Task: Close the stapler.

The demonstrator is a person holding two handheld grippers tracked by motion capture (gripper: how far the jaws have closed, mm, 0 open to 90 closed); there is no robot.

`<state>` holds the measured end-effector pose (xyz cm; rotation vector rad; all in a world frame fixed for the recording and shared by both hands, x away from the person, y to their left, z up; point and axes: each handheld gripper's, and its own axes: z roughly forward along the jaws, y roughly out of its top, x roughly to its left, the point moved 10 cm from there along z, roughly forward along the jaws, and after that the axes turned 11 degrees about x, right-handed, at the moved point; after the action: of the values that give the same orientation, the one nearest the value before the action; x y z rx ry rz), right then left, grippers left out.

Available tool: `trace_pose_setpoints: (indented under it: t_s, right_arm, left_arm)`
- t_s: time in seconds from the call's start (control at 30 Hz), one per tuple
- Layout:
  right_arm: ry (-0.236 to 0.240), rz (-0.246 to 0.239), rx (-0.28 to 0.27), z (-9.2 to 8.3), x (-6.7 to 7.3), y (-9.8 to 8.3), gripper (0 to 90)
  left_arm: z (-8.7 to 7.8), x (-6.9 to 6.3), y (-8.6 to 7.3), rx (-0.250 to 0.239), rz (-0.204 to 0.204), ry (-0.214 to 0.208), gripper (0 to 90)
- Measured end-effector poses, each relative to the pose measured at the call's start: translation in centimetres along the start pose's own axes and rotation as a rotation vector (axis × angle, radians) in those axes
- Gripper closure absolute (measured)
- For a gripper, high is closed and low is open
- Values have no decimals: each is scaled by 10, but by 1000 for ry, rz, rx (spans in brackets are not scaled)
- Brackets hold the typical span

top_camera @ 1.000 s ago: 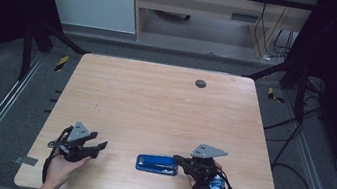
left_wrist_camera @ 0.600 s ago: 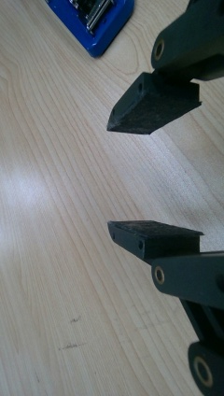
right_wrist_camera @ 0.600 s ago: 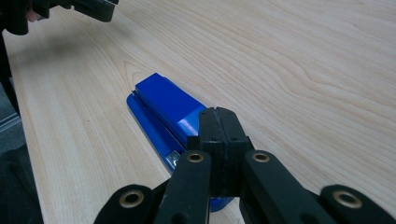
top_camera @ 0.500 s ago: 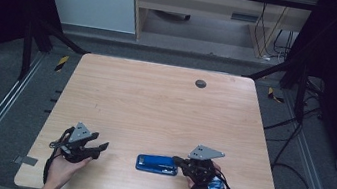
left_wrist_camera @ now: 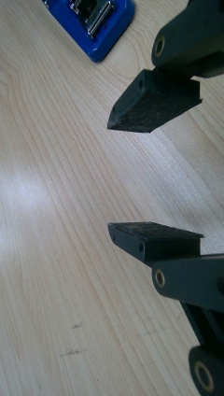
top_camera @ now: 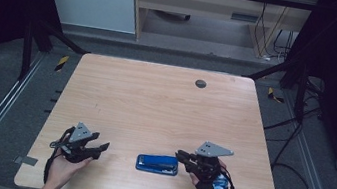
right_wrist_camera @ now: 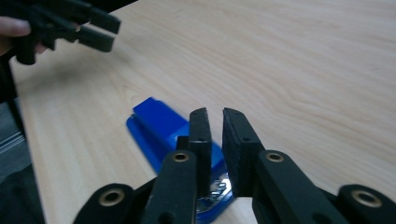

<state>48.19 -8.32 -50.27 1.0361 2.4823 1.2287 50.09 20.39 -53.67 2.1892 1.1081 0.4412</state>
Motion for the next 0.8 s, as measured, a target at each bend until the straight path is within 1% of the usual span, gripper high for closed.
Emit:
trace_pose_setpoints:
  t_s: [0.1,0.17,0.23,0.27,0.33,0.37,0.43,0.57,0.6,0.7,0.73,0.8]
  right_arm:
    - [-57,36,-9,-8,-15,0,727]
    - [-83,63,-16,-13,-27,-2,676]
    - [-129,82,-10,-17,-39,-6,629]
    - [-144,88,-8,-18,-45,-9,615]
    - [-164,113,8,-20,-55,-15,585]
    - [-179,121,13,-20,-60,-17,551]
    - [-218,128,27,-20,-70,-23,505]
    - [-288,132,80,-19,-87,-36,419]
    - [-296,142,86,-19,-91,-38,416]
    - [-292,182,119,-21,-99,-46,409]
    - [-296,184,126,-22,-103,-49,408]
    - [-300,204,134,-24,-109,-54,417]
  left_arm:
    - [0,0,0,0,-2,-2,427]
    - [0,1,-1,1,1,0,421]
    - [0,1,-1,0,-2,-1,417]
    - [0,1,-1,1,-1,0,414]
    - [1,1,-1,1,-3,0,405]
    - [1,2,-1,1,-6,-1,399]
    - [1,3,-2,1,-6,1,386]
    - [2,4,-2,1,-16,-2,356]
    - [2,5,-3,1,-16,-1,344]
    - [2,8,-4,0,-28,1,330]
    - [1,10,-4,-1,-28,3,325]
    - [1,13,-5,1,-32,12,321]
